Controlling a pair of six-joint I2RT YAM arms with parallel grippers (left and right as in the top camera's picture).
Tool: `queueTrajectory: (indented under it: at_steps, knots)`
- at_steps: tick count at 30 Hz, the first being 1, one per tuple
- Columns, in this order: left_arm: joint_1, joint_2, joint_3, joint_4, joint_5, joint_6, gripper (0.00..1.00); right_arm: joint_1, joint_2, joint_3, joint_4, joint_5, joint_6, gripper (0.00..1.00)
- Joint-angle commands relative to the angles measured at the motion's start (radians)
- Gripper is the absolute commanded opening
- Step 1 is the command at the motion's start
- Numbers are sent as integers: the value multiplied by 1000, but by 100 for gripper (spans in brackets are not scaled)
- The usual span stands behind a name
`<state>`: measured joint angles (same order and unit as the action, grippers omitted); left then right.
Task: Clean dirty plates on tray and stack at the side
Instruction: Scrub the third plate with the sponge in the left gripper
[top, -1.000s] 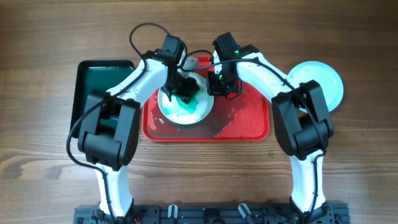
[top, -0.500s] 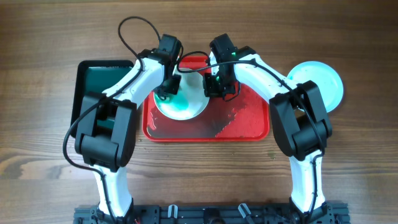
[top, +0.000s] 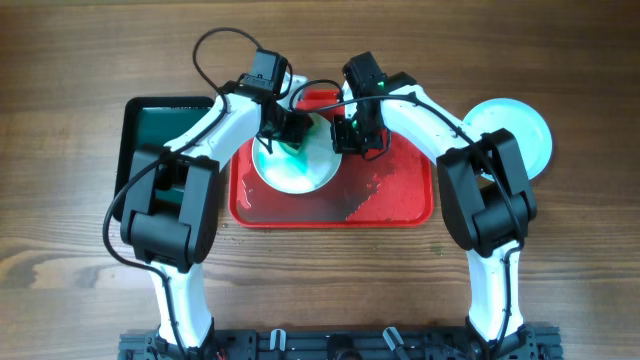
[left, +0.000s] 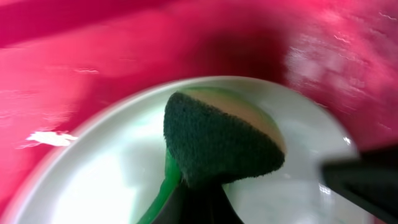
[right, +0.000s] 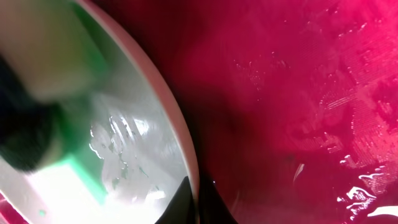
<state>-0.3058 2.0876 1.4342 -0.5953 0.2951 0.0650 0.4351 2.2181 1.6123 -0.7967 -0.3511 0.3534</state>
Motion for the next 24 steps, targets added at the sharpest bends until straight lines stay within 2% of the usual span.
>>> queueTrajectory:
  at_steps: [1, 5, 9, 10, 11, 14, 17, 20, 24]
  knots:
    - [-5, 22, -7, -45, 190, 116, 4, 9, 34, -23, -8, 27, -33, 4]
    - [7, 22, -7, -9, -112, -41, 4, 9, 34, -23, -4, 23, -31, 4]
    - [10, 22, -7, -23, -686, -412, 4, 9, 34, -23, -4, 23, -32, 4]
    - [10, 22, -7, -48, -776, -476, 4, 9, 34, -23, -4, 23, -31, 4]
    - [10, 22, -7, -65, -787, -485, 4, 9, 34, -23, -3, 24, -31, 4]
    - [6, 22, -7, -126, -725, -478, 4, 9, 34, -23, 8, 24, -30, 4]
    - [4, 22, -7, -198, -529, -361, 4, 9, 34, -23, 20, 24, -28, 4]
    - [4, 22, -7, -261, -287, -189, 4, 9, 34, -23, 29, 24, -28, 4]
    - [4, 22, -7, -365, 73, 120, 4, 9, 34, -23, 34, 11, -28, 4]
